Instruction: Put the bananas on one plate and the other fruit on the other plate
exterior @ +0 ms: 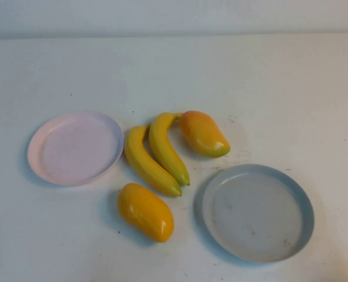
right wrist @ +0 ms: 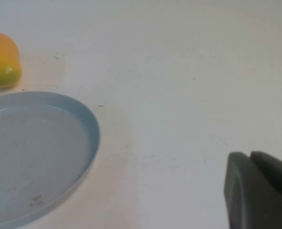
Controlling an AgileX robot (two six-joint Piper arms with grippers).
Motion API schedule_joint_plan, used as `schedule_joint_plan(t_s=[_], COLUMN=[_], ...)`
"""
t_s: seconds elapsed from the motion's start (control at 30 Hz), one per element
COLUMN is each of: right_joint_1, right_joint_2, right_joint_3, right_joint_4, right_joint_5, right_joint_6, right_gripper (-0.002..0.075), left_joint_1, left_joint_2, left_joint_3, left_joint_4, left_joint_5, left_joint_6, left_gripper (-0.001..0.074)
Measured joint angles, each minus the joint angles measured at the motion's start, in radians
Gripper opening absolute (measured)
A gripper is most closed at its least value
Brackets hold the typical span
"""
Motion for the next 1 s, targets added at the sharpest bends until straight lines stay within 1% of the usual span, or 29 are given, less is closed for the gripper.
schedule_joint_plan(t_s=[0.13, 0.37, 0.53, 0.63, 0.73, 0.83, 0.9, 1.0], right_joint_1=[0.000, 0.000, 0.000, 0.000, 0.000, 0.000, 0.000, 0.000], right_joint_2=[0.000, 0.000, 0.000, 0.000, 0.000, 0.000, 0.000, 0.000], right_joint_3=[0.000, 0.000, 0.000, 0.000, 0.000, 0.000, 0.000, 0.000], right_joint_4=[0.000, 0.000, 0.000, 0.000, 0.000, 0.000, 0.000, 0.000], right_joint_5=[0.000, 0.000, 0.000, 0.000, 0.000, 0.000, 0.000, 0.000], right_joint_6=[0.000, 0.000, 0.000, 0.000, 0.000, 0.000, 0.000, 0.000], right_gripper=[-0.0016, -0.0016, -0.0016, -0.0015, -0.0016, -0.0016, -0.0015, -0.0016], left_joint_1=[0.000, 0.000, 0.000, 0.000, 0.000, -0.007, -0.019, -0.048], left_joint_2=[0.000, 0.000, 0.000, 0.000, 0.006, 0.078, 0.155, 0.276], left_joint_3=[0.000, 0.000, 0.000, 0.000, 0.000, -0.029, -0.081, -0.205], left_joint_4=[-0.040, -0.236, -0.267, -0.280, -0.332, -0.371, -0.375, -0.379], left_joint_5=[-0.030, -0.239, -0.310, -0.318, -0.290, -0.169, -0.082, 0.041], left_joint_6=[-0.035, -0.250, -0.288, -0.306, -0.397, -0.454, -0.445, -0.331], left_gripper=[-0.0002, -0.0002, -0.0002, -0.0002, -0.0002, -0.0002, -0.0002, -0.0002])
